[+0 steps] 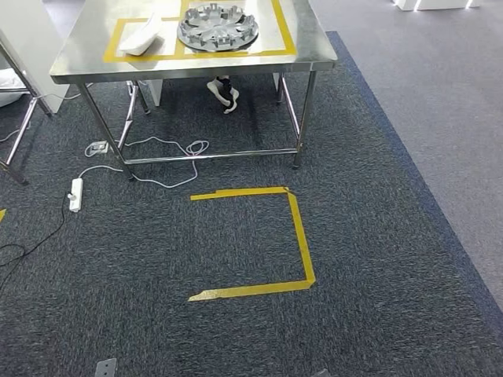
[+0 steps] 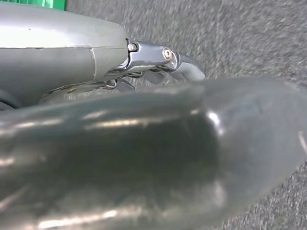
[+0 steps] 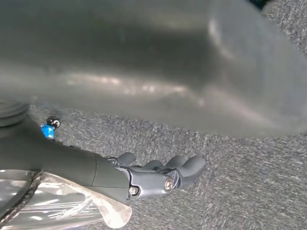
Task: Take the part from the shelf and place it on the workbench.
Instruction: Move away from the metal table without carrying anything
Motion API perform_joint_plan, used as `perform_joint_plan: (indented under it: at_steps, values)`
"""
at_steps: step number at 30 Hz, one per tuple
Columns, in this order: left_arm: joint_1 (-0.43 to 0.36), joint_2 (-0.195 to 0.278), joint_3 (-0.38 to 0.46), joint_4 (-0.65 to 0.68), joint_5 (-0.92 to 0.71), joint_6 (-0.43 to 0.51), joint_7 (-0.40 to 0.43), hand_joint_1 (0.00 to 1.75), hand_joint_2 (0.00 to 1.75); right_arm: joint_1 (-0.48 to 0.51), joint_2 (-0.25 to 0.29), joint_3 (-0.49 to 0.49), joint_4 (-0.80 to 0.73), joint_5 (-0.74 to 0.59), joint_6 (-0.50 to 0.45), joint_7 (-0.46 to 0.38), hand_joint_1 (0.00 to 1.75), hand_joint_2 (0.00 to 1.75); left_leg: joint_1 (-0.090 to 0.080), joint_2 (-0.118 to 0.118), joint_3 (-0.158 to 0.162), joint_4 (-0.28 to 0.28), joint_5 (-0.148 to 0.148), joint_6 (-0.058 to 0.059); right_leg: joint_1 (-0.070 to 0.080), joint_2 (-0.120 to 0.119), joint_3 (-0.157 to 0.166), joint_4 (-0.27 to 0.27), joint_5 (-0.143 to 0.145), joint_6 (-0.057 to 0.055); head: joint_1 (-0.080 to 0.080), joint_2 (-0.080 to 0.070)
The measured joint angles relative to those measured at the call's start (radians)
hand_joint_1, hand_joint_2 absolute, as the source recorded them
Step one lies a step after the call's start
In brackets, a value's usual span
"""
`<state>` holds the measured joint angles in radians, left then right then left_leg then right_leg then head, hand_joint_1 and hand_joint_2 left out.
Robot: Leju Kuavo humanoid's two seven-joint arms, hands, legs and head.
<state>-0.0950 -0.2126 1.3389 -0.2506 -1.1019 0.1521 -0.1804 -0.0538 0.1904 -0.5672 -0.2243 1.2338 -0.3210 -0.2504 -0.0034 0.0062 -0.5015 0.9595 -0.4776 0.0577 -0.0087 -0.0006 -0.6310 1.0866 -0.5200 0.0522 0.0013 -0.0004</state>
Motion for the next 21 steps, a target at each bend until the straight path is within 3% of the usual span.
perform_joint_plan:
  at_steps: [2, 3, 4, 6, 7, 8, 10, 12, 14, 17, 18, 19, 21]
  values:
    - [0.002, -0.001, 0.000, 0.000, 0.000, 0.000, 0.000, 0.00, 0.00, 0.001, -0.002, -0.009, 0.000, -0.003, -0.001, -0.002, 0.00, 0.00, 0.001, -0.005, -0.010, 0.001, 0.005, 0.000, -0.004, 0.000, -0.053, 0.136, -0.066, 0.007, 0.001, 0.000]
    - [0.003, -0.002, 0.000, 0.000, 0.001, 0.000, 0.000, 0.00, 0.00, 0.001, -0.004, -0.013, 0.000, -0.005, -0.002, -0.003, 0.00, 0.00, 0.001, -0.010, -0.013, 0.002, 0.007, -0.002, -0.005, 0.000, -0.063, 0.171, -0.075, 0.010, 0.001, 0.000]
    - [0.004, -0.002, 0.000, 0.000, 0.001, 0.000, 0.000, 0.00, 0.00, 0.002, -0.005, -0.017, 0.000, -0.006, -0.004, -0.004, 0.00, 0.00, 0.002, -0.016, -0.015, 0.004, 0.008, -0.005, -0.007, 0.000, -0.052, 0.165, -0.065, 0.012, 0.001, 0.000]
    - [0.004, -0.002, 0.000, 0.000, 0.002, 0.000, 0.000, 0.00, 0.00, 0.002, -0.008, -0.026, 0.000, -0.008, -0.008, -0.007, 0.00, 0.00, 0.006, -0.032, -0.017, 0.010, 0.008, -0.012, -0.013, 0.015, 0.025, 0.044, -0.009, 0.016, 0.001, 0.000]
    - [0.003, -0.002, 0.000, 0.000, 0.002, 0.000, 0.000, 0.00, 0.00, 0.001, -0.009, -0.029, 0.000, -0.008, -0.010, -0.009, 0.00, 0.00, 0.005, -0.041, -0.020, 0.016, 0.006, -0.018, -0.017, 0.037, 0.067, -0.028, 0.008, 0.016, 0.002, 0.000]
    - [0.002, -0.002, 0.000, 0.000, 0.003, 0.000, 0.000, 0.00, 0.00, 0.000, -0.009, -0.032, 0.000, -0.008, -0.013, -0.011, 0.00, 0.00, 0.005, -0.050, -0.025, 0.023, 0.004, -0.026, -0.020, 0.056, 0.099, -0.080, 0.016, 0.013, 0.001, 0.000]
    - [0.000, -0.002, 0.000, 0.000, 0.004, 0.001, 0.000, 0.00, 0.00, -0.001, -0.009, -0.038, 0.000, -0.005, -0.018, -0.013, 0.00, 0.00, 0.006, -0.068, -0.038, 0.032, 0.006, -0.041, -0.019, 0.072, 0.119, -0.109, 0.008, 0.001, 0.000, 0.000]
    - [0.002, -0.001, 0.001, 0.000, 0.005, 0.002, -0.001, 0.00, 0.00, -0.001, -0.009, -0.043, 0.000, -0.002, -0.023, -0.016, 0.00, 0.00, 0.009, -0.079, -0.046, 0.037, 0.008, -0.054, -0.018, 0.051, 0.118, -0.108, 0.013, -0.016, 0.000, 0.000]
    - [0.003, 0.000, 0.001, 0.000, 0.007, 0.005, -0.001, 0.00, 0.00, -0.001, -0.009, -0.049, 0.000, 0.000, -0.028, -0.018, 0.00, 0.00, 0.010, -0.056, -0.068, 0.084, -0.026, -0.064, -0.019, 0.028, 0.117, -0.111, 0.017, -0.031, -0.006, 0.000]
    - [0.002, -0.001, 0.002, 0.000, 0.010, 0.006, -0.003, 0.00, 0.00, 0.000, -0.009, -0.056, 0.000, 0.003, -0.033, -0.019, 0.00, 0.00, 0.013, -0.019, -0.150, 0.272, -0.123, -0.073, -0.014, -0.013, 0.113, -0.111, 0.017, -0.040, -0.012, 0.000]
    - [0.004, -0.001, 0.002, 0.000, 0.012, 0.007, -0.004, 0.00, 0.00, 0.001, -0.009, -0.058, 0.000, 0.004, -0.035, -0.020, 0.00, 0.00, 0.013, -0.016, -0.166, 0.314, -0.135, -0.074, -0.013, -0.026, 0.112, -0.111, 0.017, -0.040, -0.012, 0.000]
    - [0.006, -0.001, 0.003, 0.000, 0.013, 0.007, -0.005, 0.00, 0.00, 0.001, -0.009, -0.060, 0.000, 0.006, -0.037, -0.020, 0.00, 0.00, 0.014, -0.015, -0.165, 0.320, -0.127, -0.074, -0.012, -0.038, 0.111, -0.111, 0.017, -0.040, -0.012, 0.000]
    - [0.008, -0.001, 0.004, 0.000, 0.014, 0.008, -0.007, 0.00, 0.00, 0.000, -0.009, -0.062, 0.000, 0.011, -0.041, -0.022, 0.00, 0.00, 0.013, 0.001, -0.110, 0.220, -0.067, -0.069, -0.011, -0.059, 0.113, -0.110, 0.016, -0.039, -0.012, 0.000]
